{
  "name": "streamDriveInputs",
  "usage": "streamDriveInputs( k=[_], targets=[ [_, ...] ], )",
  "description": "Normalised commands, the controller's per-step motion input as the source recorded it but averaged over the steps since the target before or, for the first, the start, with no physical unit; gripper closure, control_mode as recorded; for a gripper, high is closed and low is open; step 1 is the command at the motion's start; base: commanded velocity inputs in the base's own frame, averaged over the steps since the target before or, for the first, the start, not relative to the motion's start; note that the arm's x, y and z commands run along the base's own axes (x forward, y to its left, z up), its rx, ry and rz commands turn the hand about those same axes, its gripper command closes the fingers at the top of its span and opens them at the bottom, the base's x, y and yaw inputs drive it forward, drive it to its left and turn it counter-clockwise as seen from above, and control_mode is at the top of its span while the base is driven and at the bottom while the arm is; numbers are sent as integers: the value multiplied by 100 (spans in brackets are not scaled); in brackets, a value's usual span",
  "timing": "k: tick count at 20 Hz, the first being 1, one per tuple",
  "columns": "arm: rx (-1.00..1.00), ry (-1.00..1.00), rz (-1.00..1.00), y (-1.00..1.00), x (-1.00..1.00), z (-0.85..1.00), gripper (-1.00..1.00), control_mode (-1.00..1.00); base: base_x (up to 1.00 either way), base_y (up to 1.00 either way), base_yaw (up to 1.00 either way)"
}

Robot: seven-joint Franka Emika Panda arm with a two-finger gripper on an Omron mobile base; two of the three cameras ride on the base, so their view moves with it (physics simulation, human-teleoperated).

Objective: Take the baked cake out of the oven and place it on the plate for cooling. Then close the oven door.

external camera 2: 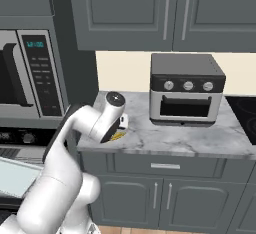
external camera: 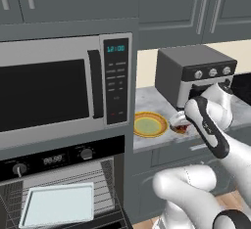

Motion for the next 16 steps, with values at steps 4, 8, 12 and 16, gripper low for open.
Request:
streamDriveInputs(
  k=[4,8,12,16],
  targets=[
    [-5,0,17,0,56,-3,100,-100,0,0,0],
    [-12,0,15,2,39,-13,100,-100,0,0,0],
    [-13,0,10,12,39,-20,100,-100,0,0,0],
    [-5,0,8,10,43,-16,100,-100,0,0,0]
  ],
)
